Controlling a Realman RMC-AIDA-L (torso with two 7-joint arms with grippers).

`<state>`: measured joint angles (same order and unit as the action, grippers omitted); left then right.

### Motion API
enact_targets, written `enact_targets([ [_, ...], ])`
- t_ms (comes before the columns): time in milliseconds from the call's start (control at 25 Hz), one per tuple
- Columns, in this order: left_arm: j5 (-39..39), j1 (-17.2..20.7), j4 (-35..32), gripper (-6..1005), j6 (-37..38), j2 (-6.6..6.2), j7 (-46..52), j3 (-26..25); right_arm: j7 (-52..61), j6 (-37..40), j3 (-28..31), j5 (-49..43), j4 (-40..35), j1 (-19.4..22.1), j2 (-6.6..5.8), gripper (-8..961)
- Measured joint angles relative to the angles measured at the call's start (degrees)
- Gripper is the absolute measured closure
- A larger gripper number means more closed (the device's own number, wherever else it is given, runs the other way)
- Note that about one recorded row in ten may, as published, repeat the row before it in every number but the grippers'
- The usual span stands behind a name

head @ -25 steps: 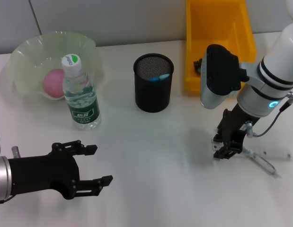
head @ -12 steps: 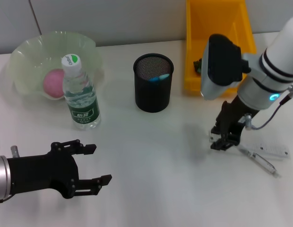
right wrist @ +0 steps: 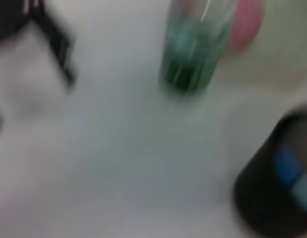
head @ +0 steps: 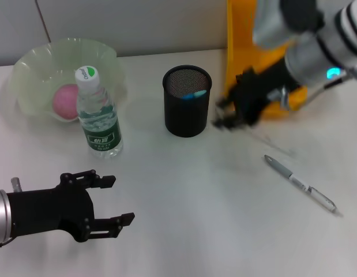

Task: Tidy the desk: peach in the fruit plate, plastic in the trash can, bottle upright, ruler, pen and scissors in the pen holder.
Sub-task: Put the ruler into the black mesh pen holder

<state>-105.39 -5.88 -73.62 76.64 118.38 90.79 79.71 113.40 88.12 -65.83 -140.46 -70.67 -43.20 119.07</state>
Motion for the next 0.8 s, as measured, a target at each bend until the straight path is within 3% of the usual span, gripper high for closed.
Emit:
enact_targets([
  [120,-0.05,-0.17,-0.04,174,0.00,0.00,0.00,-0.07,-2.29,-6.32,3.58,10.86,-3.44,3.38,-0.01,568],
  [360,-0.29,-0.53,-0.97,174,1.21,-0.08,0.00,-0.07,-8.05,-12.16,4.09,21.56,-4.73,6.95,-0.01,567],
  [640,-0.35,-1.25,-1.17,174,2.17,-0.17,-0.02,-0.09,-24.19,-17.81,3.61,40.85,3.62,8.68,0.12,560],
  [800,-0.35,-1.40,-1.17,174,2.20,-0.19,-0.03,-0.09,-29.27,-18.39,3.85,46.27,7.21,8.63,0.11,555],
])
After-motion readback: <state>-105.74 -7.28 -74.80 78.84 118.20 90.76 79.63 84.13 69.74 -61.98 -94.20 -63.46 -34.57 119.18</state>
